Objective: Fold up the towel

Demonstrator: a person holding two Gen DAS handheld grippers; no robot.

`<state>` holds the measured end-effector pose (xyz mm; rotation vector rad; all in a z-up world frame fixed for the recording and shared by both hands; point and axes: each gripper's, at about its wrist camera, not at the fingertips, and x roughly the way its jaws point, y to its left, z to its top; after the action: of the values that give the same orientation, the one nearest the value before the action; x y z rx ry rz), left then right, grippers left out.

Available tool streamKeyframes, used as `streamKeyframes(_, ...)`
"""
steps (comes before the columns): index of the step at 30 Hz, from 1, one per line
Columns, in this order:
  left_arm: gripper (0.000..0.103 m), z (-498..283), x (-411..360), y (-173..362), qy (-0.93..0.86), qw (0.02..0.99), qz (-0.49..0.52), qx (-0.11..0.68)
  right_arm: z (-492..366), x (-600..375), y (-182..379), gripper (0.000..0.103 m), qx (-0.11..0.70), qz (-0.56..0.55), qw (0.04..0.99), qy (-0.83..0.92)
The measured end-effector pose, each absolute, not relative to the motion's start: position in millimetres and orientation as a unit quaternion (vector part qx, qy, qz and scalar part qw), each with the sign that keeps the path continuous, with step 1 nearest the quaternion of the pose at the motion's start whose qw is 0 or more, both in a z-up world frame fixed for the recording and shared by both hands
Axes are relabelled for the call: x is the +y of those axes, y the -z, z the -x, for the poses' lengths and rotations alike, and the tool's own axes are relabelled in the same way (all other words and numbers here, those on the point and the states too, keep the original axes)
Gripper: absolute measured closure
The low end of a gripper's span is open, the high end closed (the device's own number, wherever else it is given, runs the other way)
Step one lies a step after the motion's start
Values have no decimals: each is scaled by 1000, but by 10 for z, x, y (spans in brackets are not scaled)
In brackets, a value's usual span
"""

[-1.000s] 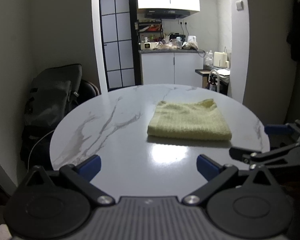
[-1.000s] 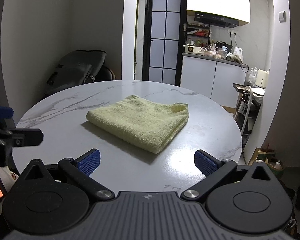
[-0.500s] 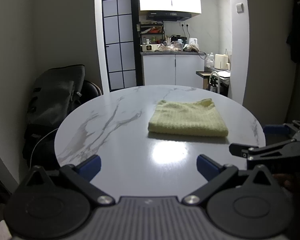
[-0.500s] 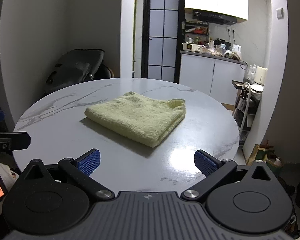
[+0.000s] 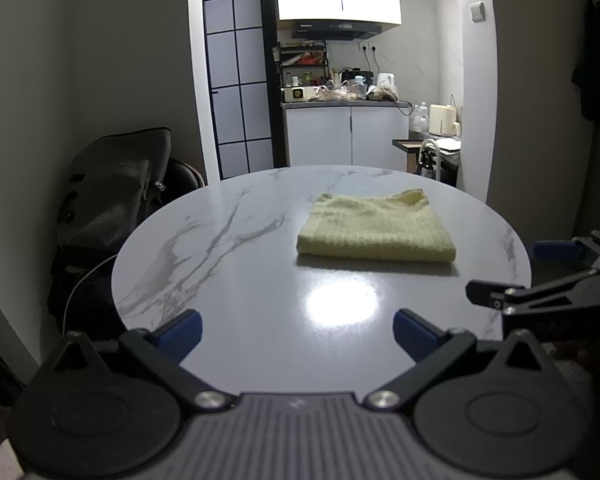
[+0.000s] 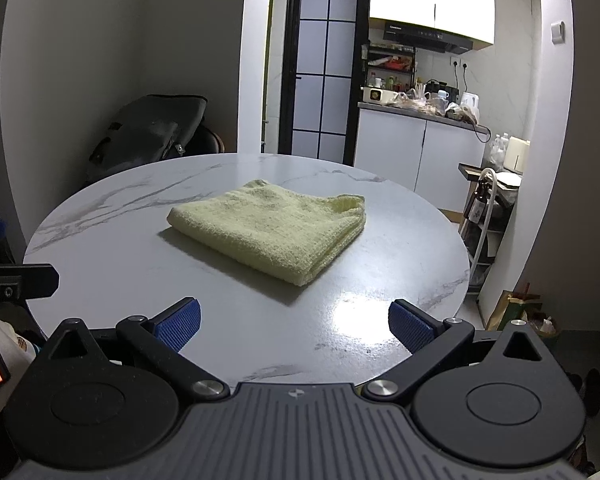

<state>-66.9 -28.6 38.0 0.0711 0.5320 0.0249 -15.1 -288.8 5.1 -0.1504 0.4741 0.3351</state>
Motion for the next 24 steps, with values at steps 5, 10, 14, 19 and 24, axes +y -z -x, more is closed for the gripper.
streamKeyframes(5, 0, 635, -274, -354, -10, 962, -42, 270, 152, -2867, -46, 1, 232, 81, 955, -167)
streamKeyframes(10, 0, 577, -247, -315, -1, 960, -29, 277, 154, -2869, -48, 1, 231, 81, 955, -169)
streamKeyframes(14, 0, 529, -250, -284, 3, 960, -29, 278, 163, -2838, -45, 1, 229, 93, 954, -169)
streamKeyframes(19, 0, 491, -239, -265, 8, 960, -30, 279, 142, -2833, -50, 1, 229, 96, 953, -172)
streamKeyframes(24, 0, 481, -243, -253, 15, 960, -39, 277, 118, -2889, -63, 1, 230, 77, 953, -183)
